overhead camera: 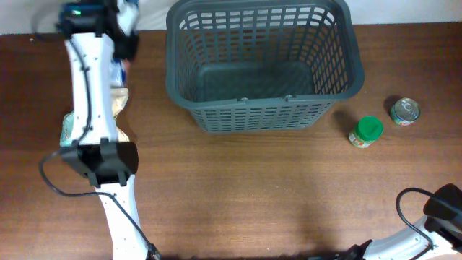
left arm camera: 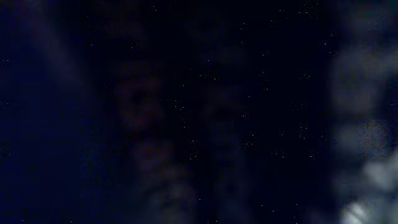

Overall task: Pack container
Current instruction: 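Lift the blue box with the left gripper and drop it into the basket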

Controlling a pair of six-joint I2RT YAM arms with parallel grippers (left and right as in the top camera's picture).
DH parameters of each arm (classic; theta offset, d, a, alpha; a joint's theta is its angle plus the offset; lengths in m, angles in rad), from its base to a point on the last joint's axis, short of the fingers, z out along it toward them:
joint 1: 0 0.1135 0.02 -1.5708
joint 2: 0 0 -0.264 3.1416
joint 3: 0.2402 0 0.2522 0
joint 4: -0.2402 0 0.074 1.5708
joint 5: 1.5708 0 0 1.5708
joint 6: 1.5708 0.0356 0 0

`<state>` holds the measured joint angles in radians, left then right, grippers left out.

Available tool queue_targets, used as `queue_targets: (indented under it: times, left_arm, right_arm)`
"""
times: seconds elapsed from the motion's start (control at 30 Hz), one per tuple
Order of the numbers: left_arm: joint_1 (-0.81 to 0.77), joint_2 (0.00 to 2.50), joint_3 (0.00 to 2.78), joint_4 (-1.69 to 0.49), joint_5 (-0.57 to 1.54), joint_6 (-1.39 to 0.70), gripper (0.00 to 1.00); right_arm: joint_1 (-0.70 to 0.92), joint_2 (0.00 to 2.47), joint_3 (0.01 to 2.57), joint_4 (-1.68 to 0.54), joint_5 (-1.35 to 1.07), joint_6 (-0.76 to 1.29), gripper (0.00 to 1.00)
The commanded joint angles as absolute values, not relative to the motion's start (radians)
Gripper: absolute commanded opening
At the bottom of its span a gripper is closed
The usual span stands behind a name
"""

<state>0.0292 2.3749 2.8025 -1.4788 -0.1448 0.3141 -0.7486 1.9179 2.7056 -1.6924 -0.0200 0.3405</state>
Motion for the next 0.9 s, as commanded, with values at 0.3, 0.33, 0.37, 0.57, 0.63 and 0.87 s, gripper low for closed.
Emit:
queue_targets:
  times: [0.3,0.33,0.37,0.57,0.63,0.87]
  left_arm:
    - [-0.42,2.248,3.12,-1.452,0.056,0.965,0.02]
    - [-0.472,2.251,3.101,-1.452,0.056,1.058,0.02]
    - [-0.524,2.261,3.073,-1.451,0.053,1.169,0.02]
    - [-0.588,2.349,2.853,-1.326,-0.096,1.232,0.02]
    - [-0.586,2.382,2.785,-1.288,-0.194,1.231,0.02]
    - [-0.544,2.574,2.696,-1.161,-0.315,1.227,0.02]
  right_arm:
    - [-0.753,1.921,2.706,-1.698,-0.025,0.35,0.99]
    - [-0.753,1.921,2.706,-1.698,-0.026,0.35,0.99]
    - [-0.753,1.921,2.706,-1.698,-0.025,0.35,0.99]
    - [-0.753,1.921,2.706,-1.698,-0.025,0.35,0.99]
    - [-0.753,1.921,2.706,-1.698,-0.025,0.35,0.99]
    - [-0.753,1.921,2.706,-1.698,-0.025,0.35,0.99]
